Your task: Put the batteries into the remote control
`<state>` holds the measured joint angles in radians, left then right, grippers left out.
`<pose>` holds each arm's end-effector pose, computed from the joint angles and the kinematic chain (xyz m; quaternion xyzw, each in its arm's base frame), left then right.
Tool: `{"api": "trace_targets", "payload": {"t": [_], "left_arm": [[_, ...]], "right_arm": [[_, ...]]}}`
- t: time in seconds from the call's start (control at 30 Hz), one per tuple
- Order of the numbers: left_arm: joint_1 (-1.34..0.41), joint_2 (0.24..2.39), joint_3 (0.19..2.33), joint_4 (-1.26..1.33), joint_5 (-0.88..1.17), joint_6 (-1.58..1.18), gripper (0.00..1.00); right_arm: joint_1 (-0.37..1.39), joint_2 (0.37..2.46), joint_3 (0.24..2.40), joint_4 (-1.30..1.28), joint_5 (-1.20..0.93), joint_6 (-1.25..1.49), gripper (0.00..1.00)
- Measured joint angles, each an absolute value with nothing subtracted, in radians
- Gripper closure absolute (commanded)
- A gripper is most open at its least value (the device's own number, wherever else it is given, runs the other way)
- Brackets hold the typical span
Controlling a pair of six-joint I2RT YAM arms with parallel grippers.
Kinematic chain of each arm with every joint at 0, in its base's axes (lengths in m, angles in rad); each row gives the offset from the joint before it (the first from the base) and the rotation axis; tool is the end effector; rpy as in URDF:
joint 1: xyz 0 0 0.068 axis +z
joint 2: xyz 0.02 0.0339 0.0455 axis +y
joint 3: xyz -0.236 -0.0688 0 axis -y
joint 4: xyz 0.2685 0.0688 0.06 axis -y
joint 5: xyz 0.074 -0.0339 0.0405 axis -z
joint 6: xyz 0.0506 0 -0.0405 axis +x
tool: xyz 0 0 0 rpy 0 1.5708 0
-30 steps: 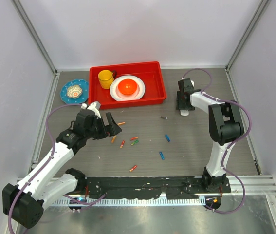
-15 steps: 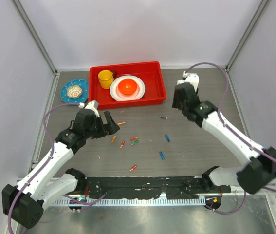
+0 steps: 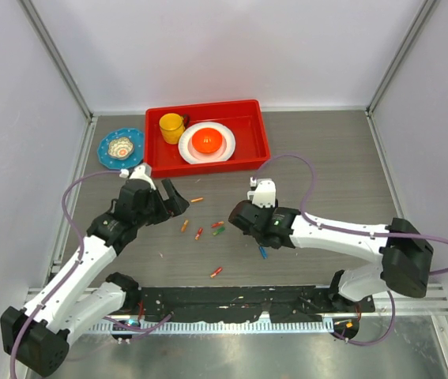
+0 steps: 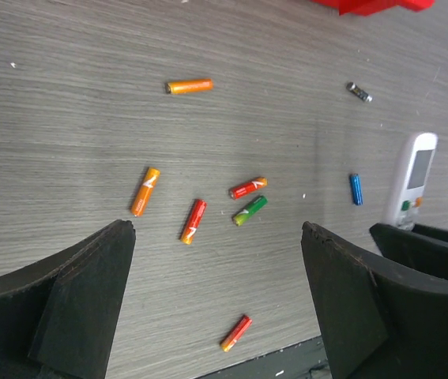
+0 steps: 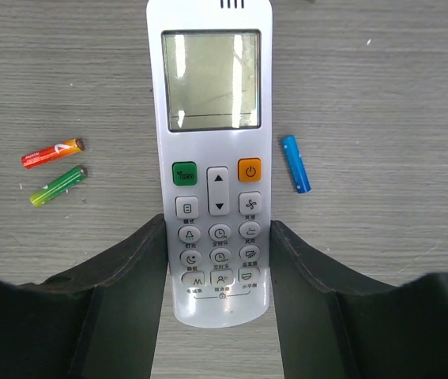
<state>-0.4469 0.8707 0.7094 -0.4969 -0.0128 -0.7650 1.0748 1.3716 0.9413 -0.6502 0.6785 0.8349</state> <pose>0.2178 -0.1036 0.2339 -0.1450 0.8859 -0.2462 0.3654 0.1687 0.2450 0.1873 -0.0293 0.9179 0.0003 0.3957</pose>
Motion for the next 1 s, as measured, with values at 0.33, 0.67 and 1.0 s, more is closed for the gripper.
{"api": "trace_targets", "payload": {"t": [0.33,0.67,1.0], "left_arm": [[-0.447,0.778,0.625,-0.484,-0.115,-0.828,0.11],[-0.447,0.724,0.597,-0.49,-0.17,-0.862,0.11],[-0.447,0.722,0.596,-0.491,-0.175,-0.863,0.11]], "right_arm": [[1.09,1.57,0.97,-0.603,0.673,1.048,0.99],[1.092,1.737,1.061,-0.598,0.653,1.141,0.92],[1.092,1.808,1.108,-0.587,0.597,1.137,0.59]]}}
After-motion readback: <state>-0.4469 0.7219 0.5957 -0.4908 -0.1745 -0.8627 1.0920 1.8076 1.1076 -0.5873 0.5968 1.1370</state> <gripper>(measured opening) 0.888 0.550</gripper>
